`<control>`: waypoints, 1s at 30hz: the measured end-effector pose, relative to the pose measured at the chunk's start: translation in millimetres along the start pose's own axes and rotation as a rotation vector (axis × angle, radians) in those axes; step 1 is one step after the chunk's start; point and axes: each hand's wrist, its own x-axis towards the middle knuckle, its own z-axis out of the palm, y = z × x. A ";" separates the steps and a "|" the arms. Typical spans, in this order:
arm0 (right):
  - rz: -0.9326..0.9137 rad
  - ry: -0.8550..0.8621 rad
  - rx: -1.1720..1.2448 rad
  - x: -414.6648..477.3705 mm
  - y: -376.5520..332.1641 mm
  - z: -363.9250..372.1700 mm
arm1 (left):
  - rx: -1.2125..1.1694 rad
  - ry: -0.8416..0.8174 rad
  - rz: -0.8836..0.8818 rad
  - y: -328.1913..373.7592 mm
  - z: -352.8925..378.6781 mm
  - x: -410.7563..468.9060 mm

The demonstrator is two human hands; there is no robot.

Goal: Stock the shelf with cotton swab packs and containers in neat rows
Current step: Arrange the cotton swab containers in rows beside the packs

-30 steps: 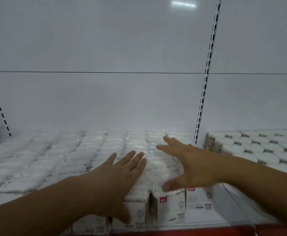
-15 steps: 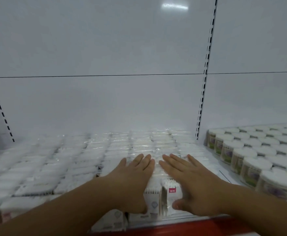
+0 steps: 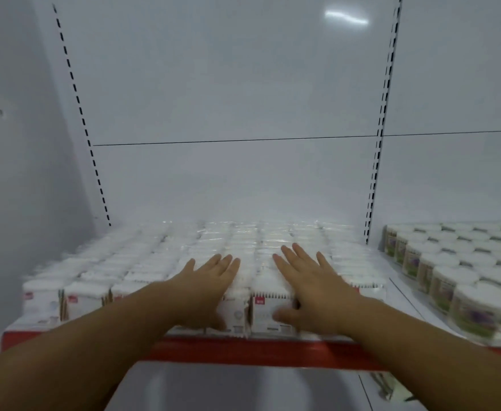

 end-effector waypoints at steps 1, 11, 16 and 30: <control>0.000 -0.008 -0.017 1.5 -9.3 7.6 | -0.005 0.013 -0.016 2.9 3.0 0.1; 0.058 0.063 -0.089 2.4 -19.2 24.3 | -0.065 0.048 -0.099 13.7 9.1 4.8; 0.066 -0.029 -0.180 1.9 -18.6 14.9 | -0.070 0.097 -0.093 12.8 11.1 6.2; 0.030 0.005 -0.184 54.5 -127.8 0.8 | 0.058 0.224 0.028 -165.2 46.5 -69.3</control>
